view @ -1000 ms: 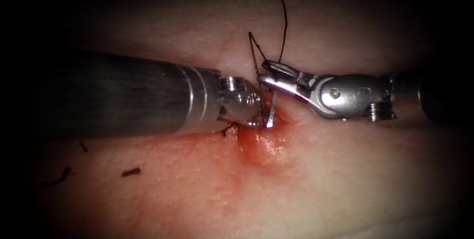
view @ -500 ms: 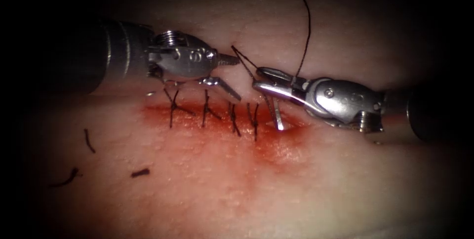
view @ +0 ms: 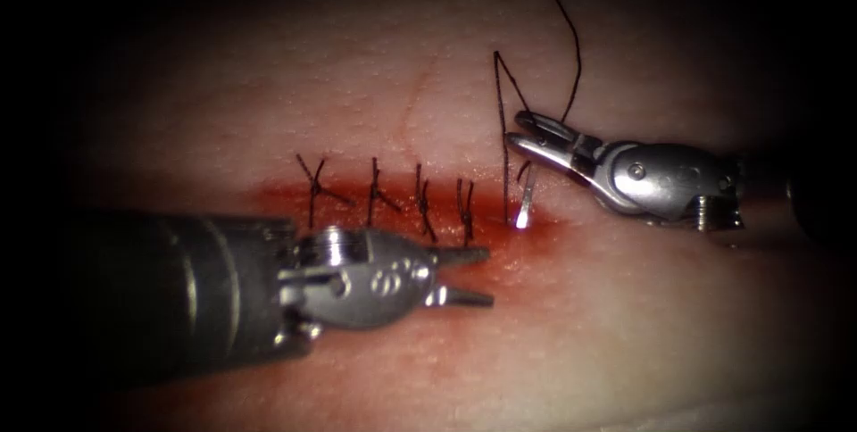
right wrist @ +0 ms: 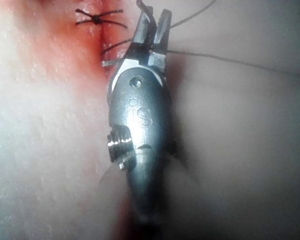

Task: Wound Closure
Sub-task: With the right hand, throw the needle through the skin below the incision.

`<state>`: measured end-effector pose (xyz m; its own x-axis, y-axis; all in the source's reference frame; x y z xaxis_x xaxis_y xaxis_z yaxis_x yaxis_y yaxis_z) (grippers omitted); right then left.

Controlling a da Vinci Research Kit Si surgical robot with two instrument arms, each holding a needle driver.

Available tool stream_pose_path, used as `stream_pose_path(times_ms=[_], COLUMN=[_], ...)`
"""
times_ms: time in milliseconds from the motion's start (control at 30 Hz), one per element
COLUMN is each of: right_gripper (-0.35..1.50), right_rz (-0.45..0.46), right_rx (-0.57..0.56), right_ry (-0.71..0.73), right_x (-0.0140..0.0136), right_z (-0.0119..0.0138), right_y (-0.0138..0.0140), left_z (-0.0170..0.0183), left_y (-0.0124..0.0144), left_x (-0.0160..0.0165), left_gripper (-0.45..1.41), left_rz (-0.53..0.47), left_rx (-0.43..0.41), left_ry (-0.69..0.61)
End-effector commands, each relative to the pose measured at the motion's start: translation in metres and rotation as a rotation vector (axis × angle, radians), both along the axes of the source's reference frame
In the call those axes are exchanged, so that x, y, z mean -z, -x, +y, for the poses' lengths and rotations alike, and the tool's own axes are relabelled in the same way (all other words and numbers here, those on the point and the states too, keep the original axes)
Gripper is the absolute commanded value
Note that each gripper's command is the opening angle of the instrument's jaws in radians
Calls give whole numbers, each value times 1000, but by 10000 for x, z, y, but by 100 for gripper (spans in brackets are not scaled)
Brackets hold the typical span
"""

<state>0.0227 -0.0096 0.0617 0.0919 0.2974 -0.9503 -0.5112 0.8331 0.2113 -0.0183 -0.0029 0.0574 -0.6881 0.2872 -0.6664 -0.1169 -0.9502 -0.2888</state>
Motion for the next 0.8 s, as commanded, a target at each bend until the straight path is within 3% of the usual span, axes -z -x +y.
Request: stream_pose_path(times_ms=[33,267,433,800], right_gripper=[-35,-35,-35,-35], right_rz=[-8,-25,-45,-74], right_rx=[5,7,16,47], right_ry=[17,39,66,162], right_x=[-8,-6,-3,-3], right_z=[0,2,11,14], right_y=[-10,-12,-12,-15], left_z=[-4,-5,-20,-41], left_y=[9,19,14,3], left_x=[-16,-83,-110,-76], left_gripper=[2,2,2,2], left_rz=[2,7,39,26], left_rx=[-13,-41,-87,-112], left_ry=[-1,-33,-82,-96])
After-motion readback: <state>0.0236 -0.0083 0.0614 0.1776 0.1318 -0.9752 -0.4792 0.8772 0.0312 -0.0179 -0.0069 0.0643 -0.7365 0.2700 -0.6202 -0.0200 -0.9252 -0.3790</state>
